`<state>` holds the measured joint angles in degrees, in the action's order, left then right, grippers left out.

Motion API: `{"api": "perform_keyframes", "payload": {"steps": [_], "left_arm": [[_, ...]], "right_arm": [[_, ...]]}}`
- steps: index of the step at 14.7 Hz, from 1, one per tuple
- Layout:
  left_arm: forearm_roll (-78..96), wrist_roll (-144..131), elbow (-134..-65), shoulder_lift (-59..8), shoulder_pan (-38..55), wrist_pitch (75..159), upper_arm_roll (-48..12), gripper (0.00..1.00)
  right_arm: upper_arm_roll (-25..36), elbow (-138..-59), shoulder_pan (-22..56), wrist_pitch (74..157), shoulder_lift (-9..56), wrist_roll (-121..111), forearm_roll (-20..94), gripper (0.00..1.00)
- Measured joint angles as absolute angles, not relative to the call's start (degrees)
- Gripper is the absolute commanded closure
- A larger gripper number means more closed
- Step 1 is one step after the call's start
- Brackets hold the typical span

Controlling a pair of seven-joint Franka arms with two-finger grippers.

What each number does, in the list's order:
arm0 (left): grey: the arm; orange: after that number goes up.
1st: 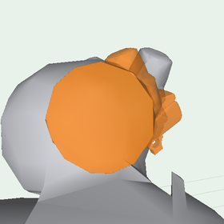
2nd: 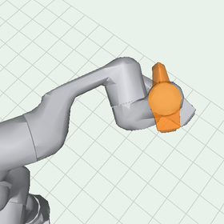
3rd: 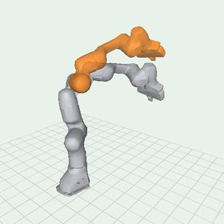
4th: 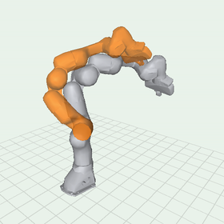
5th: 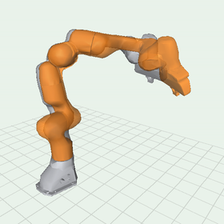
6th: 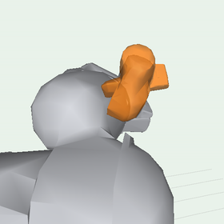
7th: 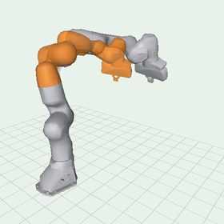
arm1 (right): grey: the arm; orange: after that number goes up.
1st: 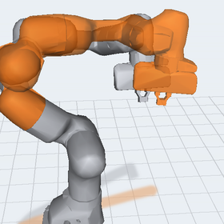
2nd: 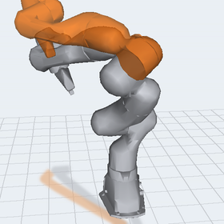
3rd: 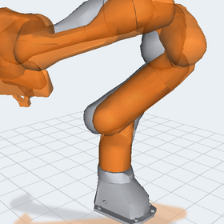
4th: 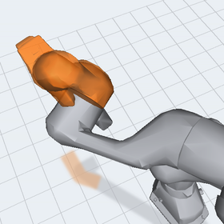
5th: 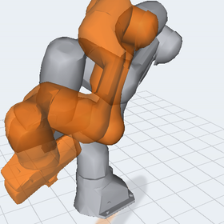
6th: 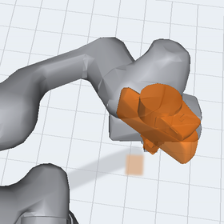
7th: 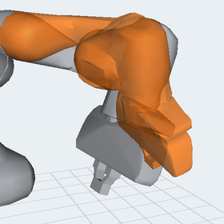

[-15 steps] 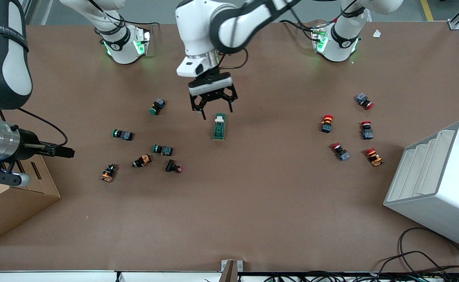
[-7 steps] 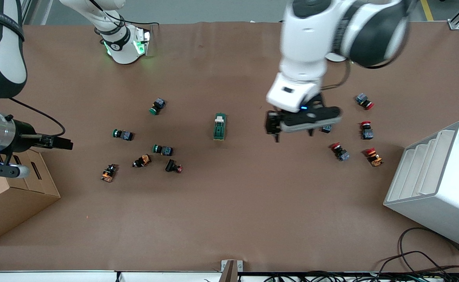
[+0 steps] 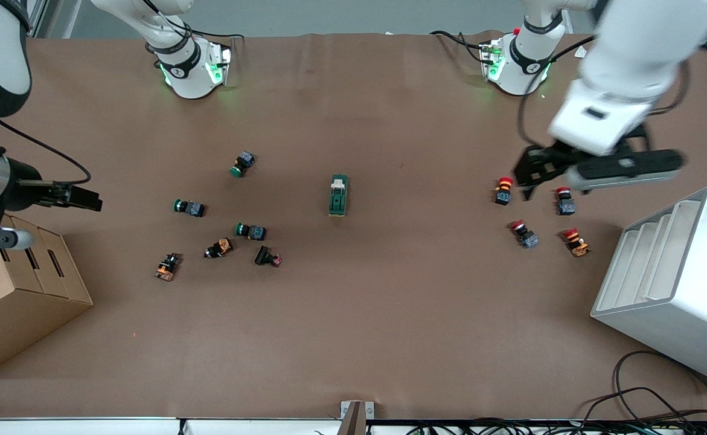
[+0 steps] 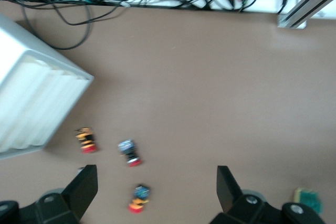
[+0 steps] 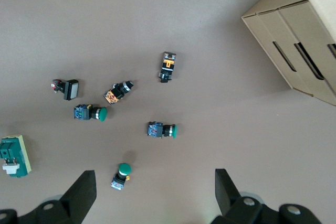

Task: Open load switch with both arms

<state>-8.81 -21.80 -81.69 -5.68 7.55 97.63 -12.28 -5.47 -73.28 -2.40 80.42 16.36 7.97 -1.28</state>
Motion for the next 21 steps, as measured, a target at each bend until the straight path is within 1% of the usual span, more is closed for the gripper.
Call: {"api": "perform_keyframes", "payload": {"steps": [3, 5, 8, 13, 17, 21], "left_arm": [[-6.0, -10.0, -82.8, -2.6, 3.1, 94.1, -10.7, 0.0], [-3.0, -6.7, -83.6, -1.2, 2.4, 90.7, -8.3, 0.0], [-0.5, -4.5, -86.1, 0.8, 2.4, 89.2, -5.8, 0.0], [-0.4, -4.4, -90.0, 4.0, 2.7, 89.0, -5.8, 0.0], [-0.4, -4.4, -90.4, 4.5, 2.8, 88.7, -5.9, 0.0], [-0.4, -4.3, -90.4, 4.5, 2.9, 88.6, -5.9, 0.0]], "right_arm": [[-3.3, -73.9, -0.9, 80.0, 14.8, 6.9, -1.1, 0.0], [-2.9, -74.6, -0.5, 79.5, 13.6, 6.3, -1.1, 0.0], [-1.9, -76.9, -0.4, 79.2, 10.8, 5.5, -1.1, 0.0], [-1.5, -83.6, -0.3, 79.3, 4.0, 5.0, -1.0, 0.0], [-1.2, -87.7, -0.1, 79.5, -1.0, 5.0, -1.0, 0.0], [-0.2, -89.9, 0.0, 79.8, -3.7, 4.9, -0.6, 0.0]]}}
